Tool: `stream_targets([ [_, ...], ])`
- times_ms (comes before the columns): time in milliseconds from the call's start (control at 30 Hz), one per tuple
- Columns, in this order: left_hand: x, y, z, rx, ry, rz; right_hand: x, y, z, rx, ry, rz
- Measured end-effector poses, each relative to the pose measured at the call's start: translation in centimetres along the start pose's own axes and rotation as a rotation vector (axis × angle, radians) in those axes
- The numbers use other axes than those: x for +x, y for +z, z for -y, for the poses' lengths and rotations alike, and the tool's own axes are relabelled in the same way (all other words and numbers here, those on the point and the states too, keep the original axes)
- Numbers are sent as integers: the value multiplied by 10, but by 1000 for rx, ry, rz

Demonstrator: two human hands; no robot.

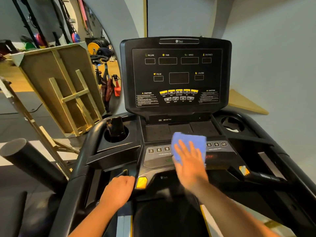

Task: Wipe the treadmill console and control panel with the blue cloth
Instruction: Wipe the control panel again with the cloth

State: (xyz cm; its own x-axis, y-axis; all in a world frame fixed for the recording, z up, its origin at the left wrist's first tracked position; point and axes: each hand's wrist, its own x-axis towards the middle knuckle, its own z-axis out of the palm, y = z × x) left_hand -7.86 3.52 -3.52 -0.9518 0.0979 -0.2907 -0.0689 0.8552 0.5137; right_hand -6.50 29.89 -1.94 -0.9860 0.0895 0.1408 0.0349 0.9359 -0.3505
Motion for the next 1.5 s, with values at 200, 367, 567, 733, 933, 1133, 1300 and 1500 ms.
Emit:
stream_targets([
  [200, -1, 1, -2, 14, 20, -15, -31, 3, -22, 5, -383, 96],
  [367, 3, 0, -1, 31, 36, -8, -11, -31, -80, 106, 205, -144],
  [567, 1, 3, 5, 58, 26, 2, -25, -7, -17, 37, -228, 136],
  [733, -2, -2, -2, 100, 51, 18, -43, -35, -98, 69, -129, 39],
  [933, -9, -5, -4, 121, 16, 11, -20, -56, -125, 24, 168, -111],
  [1133, -4, -1, -4, 52, -30, -52, -84, -42, -130, -39, 316, -122],
  [1300, -3, 2, -2, -53, -56, -78, -113, -34, -125, 38, 212, 17],
  [1500, -24, -7, -91, -216, 338, -377, -110, -95, -69, 593, 303, 216],
])
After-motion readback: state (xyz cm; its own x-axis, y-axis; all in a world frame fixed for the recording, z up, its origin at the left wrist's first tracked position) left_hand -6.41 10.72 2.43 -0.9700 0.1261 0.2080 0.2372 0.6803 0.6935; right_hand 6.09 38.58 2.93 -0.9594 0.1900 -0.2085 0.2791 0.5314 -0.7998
